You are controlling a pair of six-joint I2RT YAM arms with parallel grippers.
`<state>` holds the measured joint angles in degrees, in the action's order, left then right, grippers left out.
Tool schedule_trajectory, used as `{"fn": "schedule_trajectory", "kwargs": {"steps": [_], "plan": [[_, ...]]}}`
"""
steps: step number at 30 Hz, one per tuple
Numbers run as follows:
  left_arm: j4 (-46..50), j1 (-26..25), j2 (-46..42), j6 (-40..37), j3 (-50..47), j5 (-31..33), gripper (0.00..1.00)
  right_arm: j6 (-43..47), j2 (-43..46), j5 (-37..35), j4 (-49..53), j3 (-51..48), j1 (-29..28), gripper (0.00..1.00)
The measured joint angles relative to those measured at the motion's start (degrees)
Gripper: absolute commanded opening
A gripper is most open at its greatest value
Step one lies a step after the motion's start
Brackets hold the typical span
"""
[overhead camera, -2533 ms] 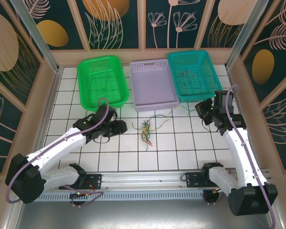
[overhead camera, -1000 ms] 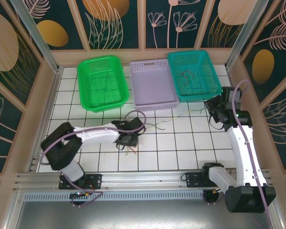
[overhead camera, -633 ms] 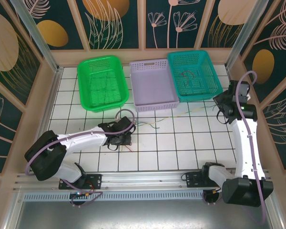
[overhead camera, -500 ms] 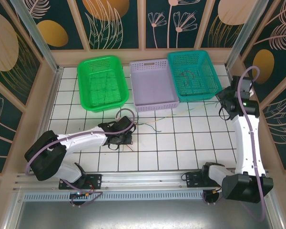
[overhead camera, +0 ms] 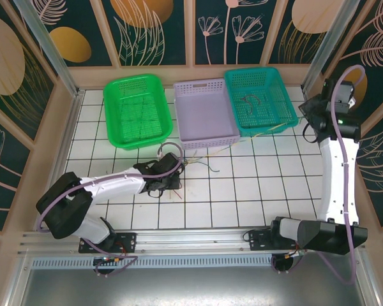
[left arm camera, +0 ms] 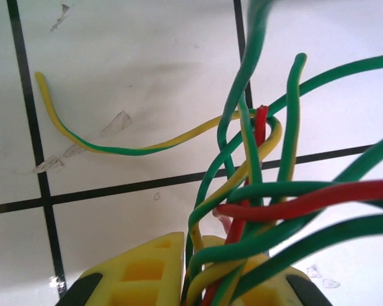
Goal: Untangle the cables
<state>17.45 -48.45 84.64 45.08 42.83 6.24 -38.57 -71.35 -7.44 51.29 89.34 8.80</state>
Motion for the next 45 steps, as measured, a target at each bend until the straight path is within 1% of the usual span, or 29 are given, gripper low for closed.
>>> {"fn": "schedule_trajectory", "kwargs": {"steps": [3,7,9,11,13,15,18,20,22,24,27,28,29,30,32,34,36,39,41,43,44,45], "plan": [[-2.14,2.82,-2.89,0.48,-2.51,-2.08,0.0,0.66,-0.5,-0.11,0.68,1.73,0.02,0.0],[-3.87,8.35,-6.84,0.66,-5.46,-5.7,0.0,0.79,-1.05,-0.17,1.97,3.76,0.26,0.0],[-1.51,10.58,-7.39,1.79,-6.6,-4.61,0.0,0.79,-1.68,-4.02,-0.52,5.88,1.99,0.0],[3.98,13.25,-6.21,3.15,-9.01,-2.58,0.0,0.79,-2.36,-8.46,-4.72,9.01,5.27,0.0],[5.55,13.79,-6.38,4.11,-8.13,-1.66,0.0,0.81,-2.43,-11.72,-7.56,11.78,7.02,0.0],[7.82,13.79,-6.01,4.48,-8.02,-0.96,0.0,0.87,-2.54,-13.11,-9.44,14.45,7.89,0.0],[8.52,13.79,-5.97,4.55,-7.82,-0.81,0.0,0.42,-3.15,-13.42,-11.17,17.94,8.79,0.0],[8.74,13.79,-5.99,4.24,-7.69,-0.83,0.0,-0.42,-3.28,-13.0,-12.17,18.56,8.0,0.0],[9.44,13.79,-6.01,3.23,-7.43,-0.96,0.0,-0.96,-2.51,-12.66,-13.38,16.59,4.57,0.0],[9.86,13.79,-6.64,1.99,-7.32,-1.51,0.0,-1.81,-0.11,-10.84,-15.08,10.67,-0.92,0.01],[11.06,13.79,-10.1,0.09,-6.47,-3.04,0.0,-6.45,4.13,-5.95,-15.65,-1.14,-11.3,0.25],[11.43,13.79,-11.63,-0.44,-5.6,-3.48,0.0,-8.96,5.25,-3.91,-15.58,-5.16,-14.99,0.31],[11.74,13.79,-13.14,-0.96,-4.37,-4.31,0.0,-11.65,6.14,-1.95,-15.52,-9.22,-18.75,0.42],[11.72,13.79,-14.45,-1.44,-2.95,-4.96,0.0,-15.28,6.84,0.31,-15.67,-13.66,-23.1,0.49],[11.3,13.79,-16.5,-2.1,-0.24,-6.78,0.0,-23.56,7.37,4.76,-17.11,-21.92,-30.82,0.56],[10.58,13.68,-17.73,-2.75,1.7,-8.61,0.0,-32.72,7.32,9.22,-21.44,-29.83,-37.51,0.63],[9.79,13.38,-18.25,-3.45,2.89,-10.56,0.0,-42.77,6.01,12.72,-26.49,-36.17,-43.95,0.64],[9.75,12.72,-18.27,-4.39,3.08,-12.55,0.0,-53.75,1.03,16.24,-34.73,-38.93,-50.07,0.65],[9.79,12.33,-18.29,-4.79,3.08,-13.46,0.0,-57.88,-2.73,17.49,-39.5,-38.29,-51.28,0.65],[9.84,12.04,-18.43,-5.03,3.08,-13.99,0.0,-60.78,-5.62,17.81,-42.71,-37.2,-51.32,0.65],[9.81,11.98,-18.73,-5.05,3.06,-14.23,0.0,-62.23,-6.6,17.81,-44.37,-36.85,-51.32,0.62],[9.84,11.91,-19.21,-5.05,2.99,-14.43,0.0,-63.52,-7.15,17.81,-45.92,-36.83,-51.28,0.56]]}}
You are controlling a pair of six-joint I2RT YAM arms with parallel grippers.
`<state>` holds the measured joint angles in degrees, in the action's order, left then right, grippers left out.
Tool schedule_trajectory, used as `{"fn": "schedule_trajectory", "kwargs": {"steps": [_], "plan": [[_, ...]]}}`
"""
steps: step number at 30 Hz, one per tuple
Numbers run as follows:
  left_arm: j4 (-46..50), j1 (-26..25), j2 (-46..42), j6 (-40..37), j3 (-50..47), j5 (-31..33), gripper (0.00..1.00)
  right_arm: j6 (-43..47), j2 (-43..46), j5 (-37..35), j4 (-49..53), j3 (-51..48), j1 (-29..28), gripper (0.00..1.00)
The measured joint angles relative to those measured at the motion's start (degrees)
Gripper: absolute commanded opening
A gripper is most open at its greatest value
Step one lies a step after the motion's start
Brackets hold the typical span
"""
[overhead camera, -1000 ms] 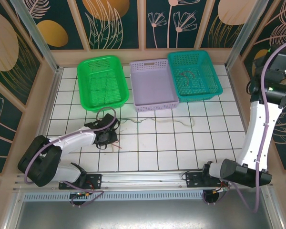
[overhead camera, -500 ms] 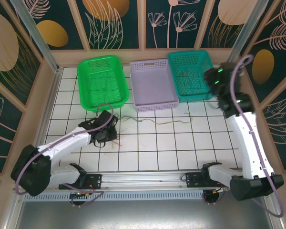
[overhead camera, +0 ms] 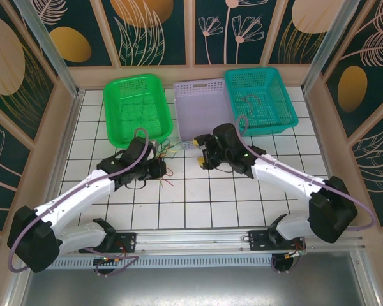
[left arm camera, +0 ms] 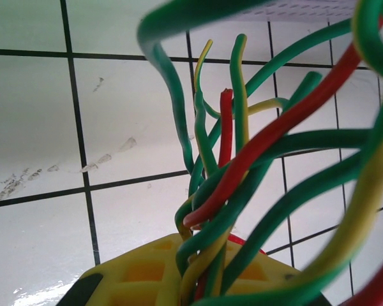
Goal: Untangle the cables
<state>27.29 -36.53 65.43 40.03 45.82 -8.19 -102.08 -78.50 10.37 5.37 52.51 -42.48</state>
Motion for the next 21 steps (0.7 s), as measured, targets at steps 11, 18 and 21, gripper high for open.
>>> {"fn": "schedule_trajectory", "kwargs": {"steps": [11,18,21], "plan": [[1.31,-0.31,-2.54,-1.05,-1.05,-0.04,0.0,-7.96,-0.57,-2.89,-5.4,-0.07,0.13,0.0],[0.35,-1.33,-1.55,-1.01,-0.81,2.64,0.16,-1.25,7.41,-5.46,5.79,-0.28,4.22,0.0],[-0.87,-1.55,-0.46,-0.57,-0.52,3.3,0.17,3.26,9.33,-2.86,8.35,-0.42,7.52,0.0]]}}
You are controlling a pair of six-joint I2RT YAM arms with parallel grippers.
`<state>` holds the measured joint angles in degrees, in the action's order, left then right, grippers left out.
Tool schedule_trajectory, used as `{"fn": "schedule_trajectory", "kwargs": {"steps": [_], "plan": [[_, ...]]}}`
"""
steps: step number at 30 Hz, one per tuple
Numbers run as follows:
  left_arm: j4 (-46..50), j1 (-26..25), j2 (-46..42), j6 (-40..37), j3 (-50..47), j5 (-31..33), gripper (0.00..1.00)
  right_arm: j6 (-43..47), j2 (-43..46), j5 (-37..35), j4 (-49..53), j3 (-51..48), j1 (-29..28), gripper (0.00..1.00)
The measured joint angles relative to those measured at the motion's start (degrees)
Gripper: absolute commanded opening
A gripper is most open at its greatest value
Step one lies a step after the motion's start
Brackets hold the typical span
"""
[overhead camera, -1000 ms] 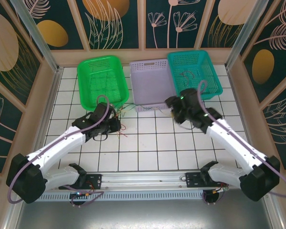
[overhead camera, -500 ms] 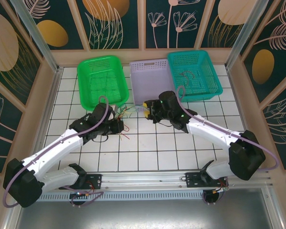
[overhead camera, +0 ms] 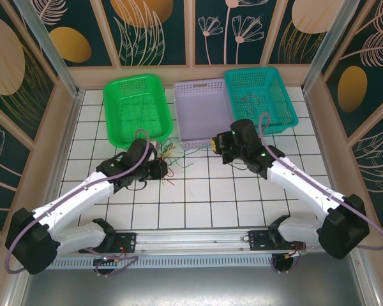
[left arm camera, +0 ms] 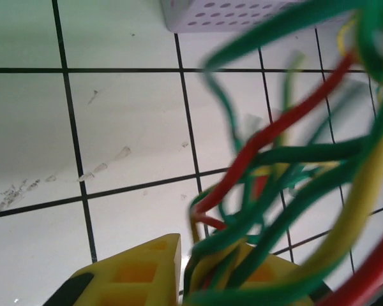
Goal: Untangle the cables
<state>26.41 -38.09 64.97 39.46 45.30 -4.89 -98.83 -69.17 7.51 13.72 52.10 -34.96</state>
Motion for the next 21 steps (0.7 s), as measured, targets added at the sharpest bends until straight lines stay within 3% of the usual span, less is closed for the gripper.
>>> {"fn": "schedule_trajectory", "kwargs": {"steps": [4,5,8,16,21], "plan": [[0.85,0.04,1.9,1.77,-0.22,2.67,0.25,3.52,0.37,1.18,2.6,-2.01,1.01,0.0],[1.25,0.04,2.32,2.56,-0.42,3.3,0.22,4.13,0.98,1.11,3.54,-2.89,1.03,0.0],[0.68,-0.02,2.69,4.66,-1.46,3.56,0.0,5.95,3.13,1.64,6.01,-4.63,1.6,0.0],[-2.19,-0.37,2.64,7.58,-2.56,2.56,0.0,10.8,4.79,3.1,9.4,-5.99,5.18,0.0],[-5.03,-1.33,2.45,9.64,-2.54,1.75,0.0,16.41,8.2,4.68,12.98,-5.97,12.46,0.0]]}}
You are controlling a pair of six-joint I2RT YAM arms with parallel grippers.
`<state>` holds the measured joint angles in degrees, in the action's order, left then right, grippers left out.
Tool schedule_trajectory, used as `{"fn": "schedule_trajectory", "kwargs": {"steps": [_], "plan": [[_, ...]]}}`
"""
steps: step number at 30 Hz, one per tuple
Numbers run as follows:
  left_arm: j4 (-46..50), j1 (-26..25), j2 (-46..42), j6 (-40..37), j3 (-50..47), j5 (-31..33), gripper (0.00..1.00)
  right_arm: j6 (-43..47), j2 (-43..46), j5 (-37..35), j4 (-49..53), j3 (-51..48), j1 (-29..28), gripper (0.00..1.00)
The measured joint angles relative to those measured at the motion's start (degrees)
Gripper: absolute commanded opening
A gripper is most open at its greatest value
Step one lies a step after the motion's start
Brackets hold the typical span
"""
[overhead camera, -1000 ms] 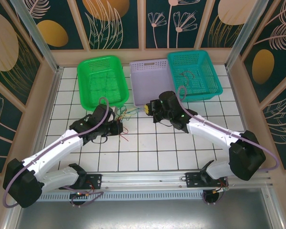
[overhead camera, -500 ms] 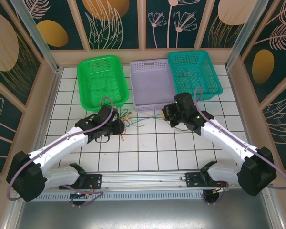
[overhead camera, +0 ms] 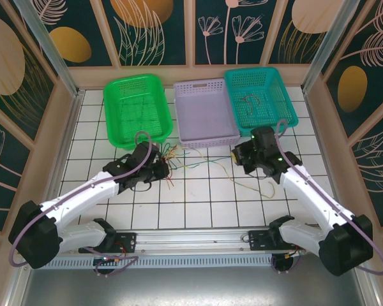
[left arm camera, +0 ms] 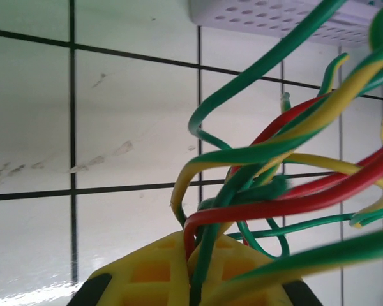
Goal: Untangle the cables
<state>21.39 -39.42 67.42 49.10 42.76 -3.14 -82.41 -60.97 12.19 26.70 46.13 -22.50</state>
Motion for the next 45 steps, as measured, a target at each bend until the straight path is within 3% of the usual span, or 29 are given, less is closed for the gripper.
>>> {"fn": "schedule_trajectory", "kwargs": {"steps": [6,9,12,16,18,20,23,25,29,32,37,45], "plan": [[-4.74,-0.35,-1.33,1.88,-1.64,-3.17,0.07,6.25,0.52,4.0,1.73,0.42,6.1,0.0],[-5.9,-0.33,-1.36,2.82,-3.91,-4.31,0.07,8.35,-1.9,6.03,0.96,0.85,6.1,0.0],[-7.39,-0.09,-2.14,5.25,-6.78,-4.94,0.18,9.9,-4.37,6.16,0.59,1.03,4.63,0.0],[-10.73,0.83,-6.71,10.82,-11.96,-5.68,0.22,11.65,-5.2,5.49,0.76,2.84,2.71,0.0],[-12.59,1.57,-10.03,14.34,-14.58,-5.33,0.32,12.13,-5.11,4.17,0.76,3.45,2.54,0.0],[-12.35,3.23,-12.2,17.16,-17.29,-4.09,0.3,12.68,-4.44,1.44,1.01,3.45,3.98,0.0],[-11.47,4.24,-12.44,19.71,-20.02,-3.41,0.11,13.16,-3.26,-0.61,1.05,3.43,5.77,0.0],[-10.75,4.24,-12.31,20.94,-20.44,-3.28,0.11,13.55,-3.15,-0.76,0.98,3.43,5.92,0.0],[-10.8,4.24,-12.04,21.31,-20.09,-3.8,0.34,15.08,-4.26,-0.57,0.94,3.43,5.92,0.0],[-10.4,4.0,-9.05,19.1,-17.03,-5.49,0.42,16.57,-5.68,-0.55,0.94,3.63,5.92,0.0],[-10.16,-0.33,1.77,15.58,-6.27,-6.84,0.45,18.8,-6.49,-0.57,0.98,4.52,5.92,0.0],[-6.62,-6.1,17.05,13.66,5.46,-3.91,0.38,19.52,-6.45,-0.57,1.01,4.61,5.92,0.0]]}}
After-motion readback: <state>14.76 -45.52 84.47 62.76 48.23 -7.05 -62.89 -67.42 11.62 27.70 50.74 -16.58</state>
